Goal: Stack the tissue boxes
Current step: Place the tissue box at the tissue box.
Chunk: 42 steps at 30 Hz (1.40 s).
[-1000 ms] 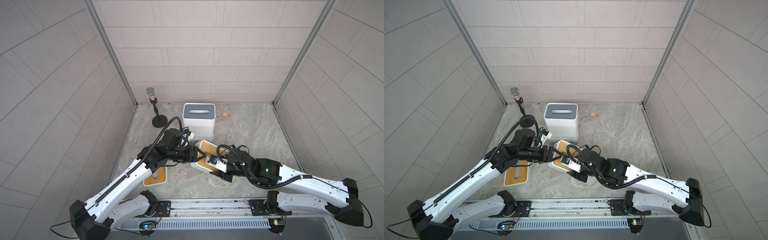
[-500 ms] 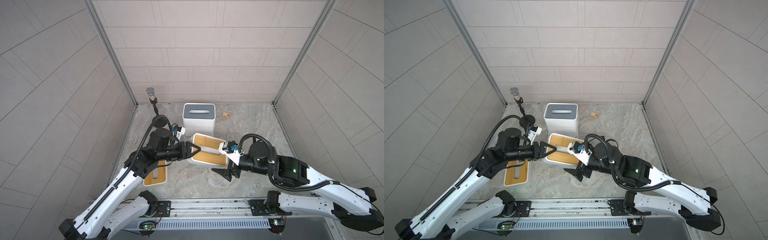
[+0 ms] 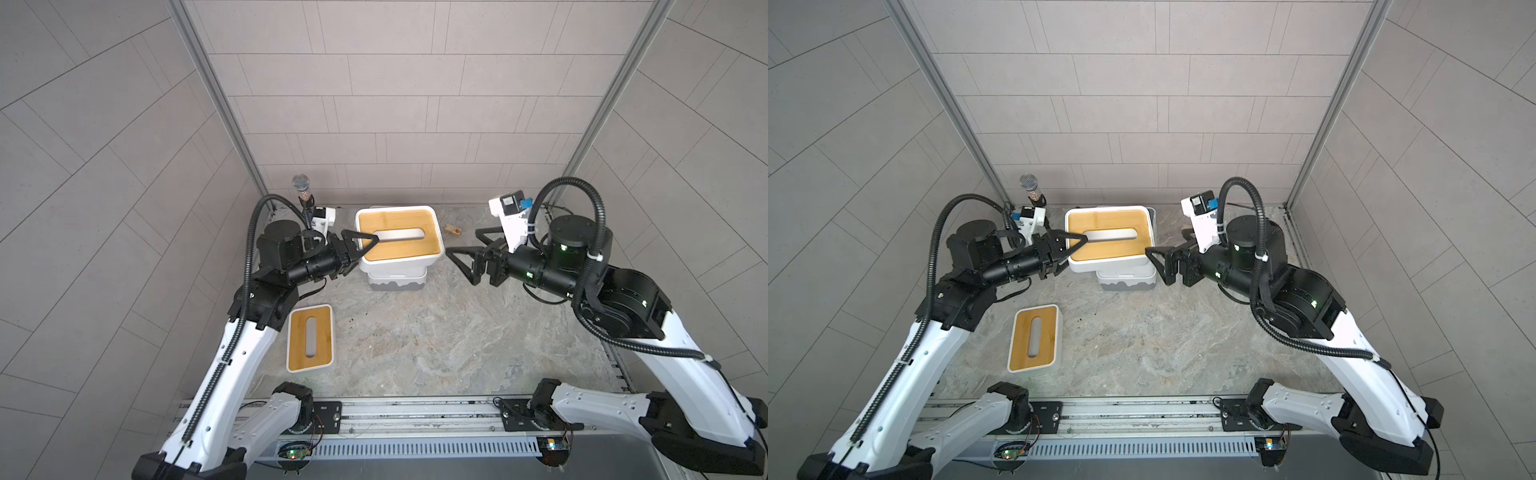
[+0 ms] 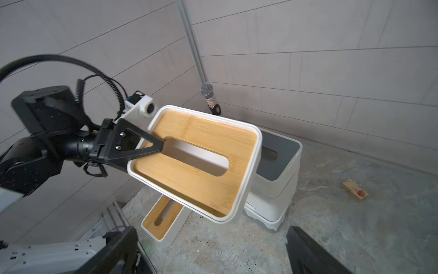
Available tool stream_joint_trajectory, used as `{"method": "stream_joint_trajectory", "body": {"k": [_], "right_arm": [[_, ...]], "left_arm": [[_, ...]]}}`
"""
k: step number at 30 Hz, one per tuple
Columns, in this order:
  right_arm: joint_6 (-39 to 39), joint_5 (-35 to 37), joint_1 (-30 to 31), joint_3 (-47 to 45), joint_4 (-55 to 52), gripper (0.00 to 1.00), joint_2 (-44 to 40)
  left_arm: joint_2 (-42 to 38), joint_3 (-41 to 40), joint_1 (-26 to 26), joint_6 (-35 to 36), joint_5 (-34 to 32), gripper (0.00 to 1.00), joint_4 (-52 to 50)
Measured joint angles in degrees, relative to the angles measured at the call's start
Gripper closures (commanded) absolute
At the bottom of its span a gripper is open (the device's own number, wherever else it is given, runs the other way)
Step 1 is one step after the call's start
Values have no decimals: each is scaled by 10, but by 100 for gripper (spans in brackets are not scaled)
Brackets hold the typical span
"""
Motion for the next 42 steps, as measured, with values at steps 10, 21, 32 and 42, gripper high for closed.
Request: {"method": "stream_joint_trajectory", "body": {"k": [10,21,32,42], "right_arm": [[99,-68,-100,80,-6,0,150],[132,-104,-141,143,23,1,242],[133,-120,-144,192,26,0,326],[127,-110,-145,196,26,0,339]], "left_arm": [[150,54,52,-117,60,86,173],[259,105,55,-91,75,86,153],[297,147,64,-4,83,84,43],[321,166,65,26,90,75,8]]}}
